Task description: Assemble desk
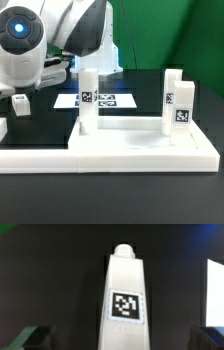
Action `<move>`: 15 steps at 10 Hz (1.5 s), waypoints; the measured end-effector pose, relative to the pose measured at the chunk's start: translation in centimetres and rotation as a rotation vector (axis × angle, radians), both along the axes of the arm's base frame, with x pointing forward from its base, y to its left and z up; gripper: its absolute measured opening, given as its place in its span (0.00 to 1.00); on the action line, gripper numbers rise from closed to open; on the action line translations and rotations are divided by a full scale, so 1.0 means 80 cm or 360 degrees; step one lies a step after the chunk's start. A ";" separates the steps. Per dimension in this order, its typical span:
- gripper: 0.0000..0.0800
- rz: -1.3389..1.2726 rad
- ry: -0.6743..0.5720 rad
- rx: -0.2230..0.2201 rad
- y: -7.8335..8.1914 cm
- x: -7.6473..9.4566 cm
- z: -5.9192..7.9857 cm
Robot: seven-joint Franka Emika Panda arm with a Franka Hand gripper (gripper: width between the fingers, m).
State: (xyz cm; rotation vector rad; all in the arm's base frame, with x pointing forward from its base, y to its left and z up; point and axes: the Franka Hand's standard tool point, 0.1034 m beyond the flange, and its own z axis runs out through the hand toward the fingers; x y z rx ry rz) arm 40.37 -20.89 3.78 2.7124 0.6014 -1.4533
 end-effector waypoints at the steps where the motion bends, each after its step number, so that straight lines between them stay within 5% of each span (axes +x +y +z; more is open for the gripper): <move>1: 0.81 -0.0029 -0.0010 -0.0039 -0.003 -0.002 0.000; 3: 0.81 -0.0176 -0.0130 -0.0209 -0.023 -0.007 -0.005; 15: 0.81 -0.0126 -0.0127 -0.0184 0.002 0.000 -0.020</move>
Offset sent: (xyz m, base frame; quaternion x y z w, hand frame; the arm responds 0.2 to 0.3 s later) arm -0.0005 -0.0047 -0.0063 -0.0081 0.0444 0.0355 0.9984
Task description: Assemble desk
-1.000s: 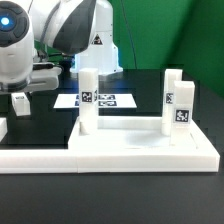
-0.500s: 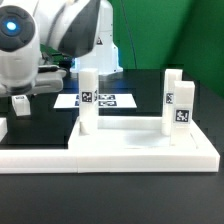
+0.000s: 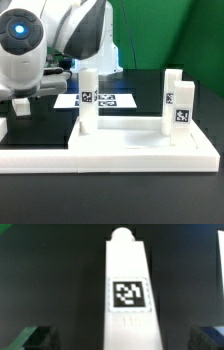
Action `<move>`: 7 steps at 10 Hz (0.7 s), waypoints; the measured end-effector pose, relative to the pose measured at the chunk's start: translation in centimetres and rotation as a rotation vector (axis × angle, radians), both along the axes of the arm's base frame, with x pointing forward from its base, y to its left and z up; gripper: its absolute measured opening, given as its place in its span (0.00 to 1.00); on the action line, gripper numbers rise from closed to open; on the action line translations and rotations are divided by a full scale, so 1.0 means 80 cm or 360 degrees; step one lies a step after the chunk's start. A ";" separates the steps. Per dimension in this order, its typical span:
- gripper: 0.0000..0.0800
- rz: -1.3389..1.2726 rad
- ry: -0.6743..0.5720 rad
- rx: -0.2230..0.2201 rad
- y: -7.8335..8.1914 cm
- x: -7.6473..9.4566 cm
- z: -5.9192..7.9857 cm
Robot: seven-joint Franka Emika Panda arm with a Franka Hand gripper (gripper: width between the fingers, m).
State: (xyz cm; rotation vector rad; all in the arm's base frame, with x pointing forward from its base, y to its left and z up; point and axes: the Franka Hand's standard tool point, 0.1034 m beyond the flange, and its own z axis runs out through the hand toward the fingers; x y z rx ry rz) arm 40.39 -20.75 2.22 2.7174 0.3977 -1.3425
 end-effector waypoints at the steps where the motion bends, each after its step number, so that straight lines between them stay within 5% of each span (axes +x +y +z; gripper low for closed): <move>1: 0.81 -0.0003 0.0004 -0.0001 -0.002 -0.002 -0.002; 7: 0.81 0.0003 0.0029 -0.0003 0.000 -0.010 -0.013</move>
Offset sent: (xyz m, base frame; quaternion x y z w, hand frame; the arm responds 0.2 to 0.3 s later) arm -0.0034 0.0008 -0.0106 -0.0030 0.0102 0.0003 0.9999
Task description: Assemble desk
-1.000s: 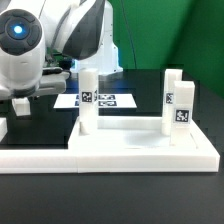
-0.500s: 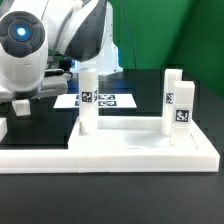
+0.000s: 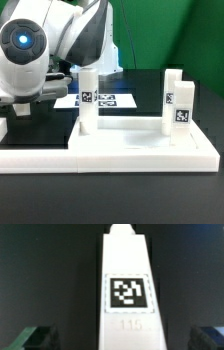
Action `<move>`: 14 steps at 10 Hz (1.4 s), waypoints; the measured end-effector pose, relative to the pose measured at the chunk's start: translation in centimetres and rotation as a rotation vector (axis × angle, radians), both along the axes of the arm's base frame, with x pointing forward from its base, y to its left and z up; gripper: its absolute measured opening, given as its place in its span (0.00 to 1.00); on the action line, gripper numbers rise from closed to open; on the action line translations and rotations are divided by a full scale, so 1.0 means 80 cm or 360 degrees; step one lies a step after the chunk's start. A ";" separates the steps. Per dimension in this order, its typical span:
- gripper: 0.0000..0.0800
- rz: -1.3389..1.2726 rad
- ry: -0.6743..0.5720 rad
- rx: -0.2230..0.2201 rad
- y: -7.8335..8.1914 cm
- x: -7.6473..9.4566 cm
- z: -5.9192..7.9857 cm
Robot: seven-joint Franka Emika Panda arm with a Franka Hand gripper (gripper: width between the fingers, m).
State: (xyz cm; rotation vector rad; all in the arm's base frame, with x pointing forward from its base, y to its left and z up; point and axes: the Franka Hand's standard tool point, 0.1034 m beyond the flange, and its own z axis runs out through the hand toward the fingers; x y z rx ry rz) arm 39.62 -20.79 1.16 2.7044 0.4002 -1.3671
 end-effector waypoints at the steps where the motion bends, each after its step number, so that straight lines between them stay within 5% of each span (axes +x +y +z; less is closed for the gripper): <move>1: 0.75 0.0000 0.0000 0.0000 0.000 0.000 0.000; 2: 0.75 0.0000 0.0000 0.0000 0.000 0.000 0.000; 3: 0.53 0.0000 0.0000 0.0000 0.000 0.000 0.000; 4: 0.53 0.0000 0.0000 0.0000 0.000 0.000 0.000; 5: 0.36 0.0000 0.0000 0.0000 0.000 0.000 0.000; 12: 0.36 0.0007 0.0012 0.0011 0.000 0.001 0.005; 14: 0.36 -0.0012 0.0030 0.0053 0.009 0.017 0.057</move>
Offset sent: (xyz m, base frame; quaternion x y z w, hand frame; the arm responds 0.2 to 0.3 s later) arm 0.0000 0.0000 0.0000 0.0000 0.0000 0.0000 1.0000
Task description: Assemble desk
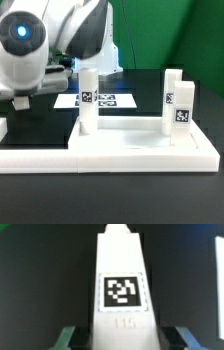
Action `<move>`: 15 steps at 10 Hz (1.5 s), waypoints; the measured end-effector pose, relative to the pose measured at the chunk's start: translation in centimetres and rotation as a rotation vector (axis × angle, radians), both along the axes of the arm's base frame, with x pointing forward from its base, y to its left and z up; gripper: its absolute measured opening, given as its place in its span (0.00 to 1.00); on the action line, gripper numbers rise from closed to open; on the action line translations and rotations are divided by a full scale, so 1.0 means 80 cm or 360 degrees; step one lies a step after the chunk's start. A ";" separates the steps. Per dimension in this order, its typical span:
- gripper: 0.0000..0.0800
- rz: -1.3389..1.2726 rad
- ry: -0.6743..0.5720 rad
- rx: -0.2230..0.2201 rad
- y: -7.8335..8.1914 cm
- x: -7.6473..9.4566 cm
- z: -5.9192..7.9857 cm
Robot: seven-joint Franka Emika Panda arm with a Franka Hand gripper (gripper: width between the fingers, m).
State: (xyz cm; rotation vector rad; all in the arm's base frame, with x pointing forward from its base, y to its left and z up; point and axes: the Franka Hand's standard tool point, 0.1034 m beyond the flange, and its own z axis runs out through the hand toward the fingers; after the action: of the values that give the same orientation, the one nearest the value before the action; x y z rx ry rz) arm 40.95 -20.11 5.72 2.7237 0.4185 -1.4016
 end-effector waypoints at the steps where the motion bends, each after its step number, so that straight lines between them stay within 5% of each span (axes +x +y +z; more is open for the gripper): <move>1: 0.36 0.0007 -0.0041 0.0024 0.005 0.012 0.030; 2: 0.36 -0.0001 -0.0043 0.0030 0.009 0.016 0.047; 6: 0.36 0.0016 -0.0373 0.0088 0.007 0.038 0.048; 8: 0.36 0.0069 -0.0576 0.0129 0.035 0.075 0.098; 10: 0.36 0.0168 -0.0805 0.0196 0.031 0.103 0.137; 14: 0.36 0.0108 -0.1167 0.0291 0.029 0.109 0.133; 15: 0.36 0.0093 -0.1212 0.0293 0.038 0.131 0.144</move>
Offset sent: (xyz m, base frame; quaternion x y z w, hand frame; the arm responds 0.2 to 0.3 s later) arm 0.0000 0.0000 0.0000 0.0000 0.1296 0.0000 0.9916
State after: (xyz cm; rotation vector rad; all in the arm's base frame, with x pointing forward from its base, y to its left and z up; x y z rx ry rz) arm 51.39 -17.05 17.26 3.0654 0.5671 -0.2475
